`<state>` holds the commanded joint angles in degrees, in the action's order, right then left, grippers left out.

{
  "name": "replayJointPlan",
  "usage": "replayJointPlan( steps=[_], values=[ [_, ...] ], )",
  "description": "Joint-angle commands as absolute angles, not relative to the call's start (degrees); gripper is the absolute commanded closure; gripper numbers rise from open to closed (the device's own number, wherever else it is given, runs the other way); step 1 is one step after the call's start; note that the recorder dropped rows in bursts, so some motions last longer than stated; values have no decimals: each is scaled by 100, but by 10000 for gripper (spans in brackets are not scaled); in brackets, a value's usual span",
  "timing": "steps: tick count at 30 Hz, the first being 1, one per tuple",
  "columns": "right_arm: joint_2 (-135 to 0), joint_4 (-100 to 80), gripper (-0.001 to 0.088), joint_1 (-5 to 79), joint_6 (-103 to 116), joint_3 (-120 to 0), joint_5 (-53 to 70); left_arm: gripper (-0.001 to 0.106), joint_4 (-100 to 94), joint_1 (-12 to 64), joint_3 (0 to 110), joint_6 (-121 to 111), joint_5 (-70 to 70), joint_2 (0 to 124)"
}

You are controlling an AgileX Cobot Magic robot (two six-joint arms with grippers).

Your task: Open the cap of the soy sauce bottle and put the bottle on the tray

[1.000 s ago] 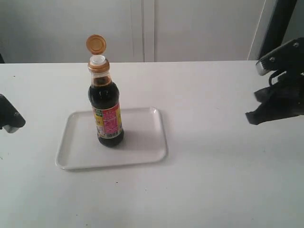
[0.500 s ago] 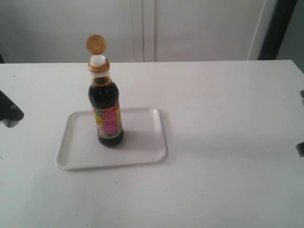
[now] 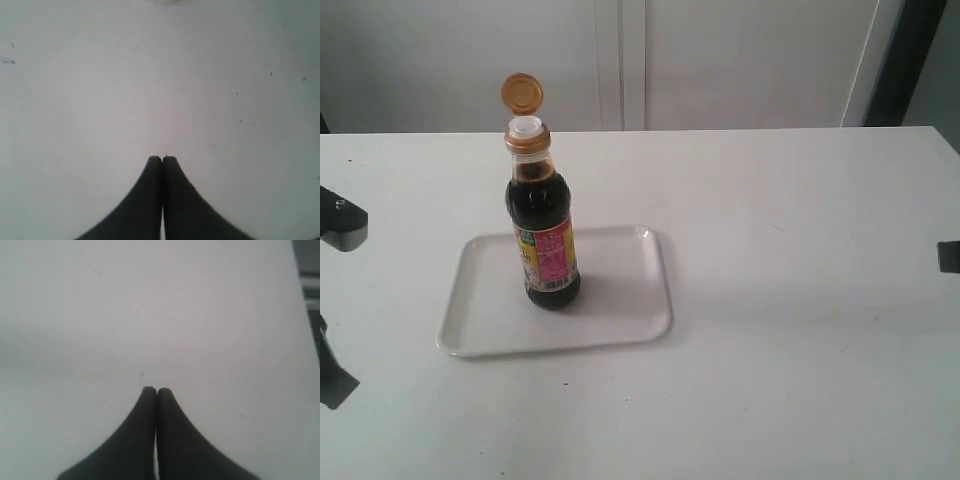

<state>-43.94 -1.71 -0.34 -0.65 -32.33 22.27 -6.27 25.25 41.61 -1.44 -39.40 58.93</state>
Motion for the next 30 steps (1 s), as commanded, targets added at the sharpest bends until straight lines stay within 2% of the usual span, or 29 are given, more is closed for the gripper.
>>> replayJointPlan(
  steps=[10, 21, 30],
  values=[
    [-2466, -148, 868, -34, 328, -2226, 998, 1053, -430, 2525, 3056, -167, -2471, 4558],
    [-1234, -148, 868, -34, 265, -1575, 632, 1053, -430, 2525, 2333, -619, -1351, 3557],
    [-698, -148, 868, -34, 278, -1516, 726, 1053, -365, 2525, 2209, -754, -1509, 3233]
  ],
)
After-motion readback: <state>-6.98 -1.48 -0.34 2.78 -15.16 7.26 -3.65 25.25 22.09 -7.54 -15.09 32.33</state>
